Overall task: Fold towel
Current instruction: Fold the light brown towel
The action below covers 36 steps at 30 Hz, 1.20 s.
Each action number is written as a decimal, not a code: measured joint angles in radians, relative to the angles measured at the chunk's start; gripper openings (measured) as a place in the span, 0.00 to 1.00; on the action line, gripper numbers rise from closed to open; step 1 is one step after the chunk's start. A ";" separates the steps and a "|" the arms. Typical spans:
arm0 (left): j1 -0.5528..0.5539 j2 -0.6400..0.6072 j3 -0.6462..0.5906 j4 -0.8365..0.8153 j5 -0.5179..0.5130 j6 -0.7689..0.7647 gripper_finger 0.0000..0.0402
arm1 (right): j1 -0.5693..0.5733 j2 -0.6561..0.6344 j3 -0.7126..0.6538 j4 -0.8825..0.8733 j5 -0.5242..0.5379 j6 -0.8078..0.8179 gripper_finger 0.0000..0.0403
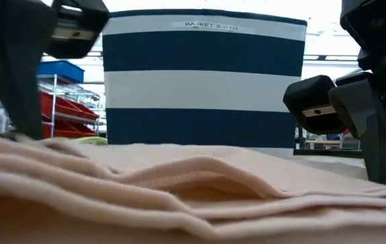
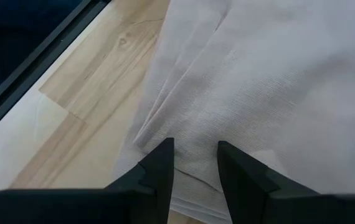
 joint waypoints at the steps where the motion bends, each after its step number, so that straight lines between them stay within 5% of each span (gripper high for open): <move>1: 0.007 0.001 0.000 -0.003 -0.002 0.000 0.19 | 0.000 0.000 0.000 0.000 0.000 0.000 0.28; 12: 0.047 0.002 0.003 -0.012 -0.006 0.046 0.10 | -0.001 0.000 0.000 -0.001 0.000 0.017 0.28; 18: 0.046 -0.005 0.089 -0.149 -0.016 0.048 0.02 | -0.003 0.000 0.000 -0.003 0.000 0.015 0.28; 36: 0.044 -0.005 0.250 -0.220 -0.018 0.044 0.00 | -0.006 -0.019 0.000 0.007 0.026 -0.013 0.28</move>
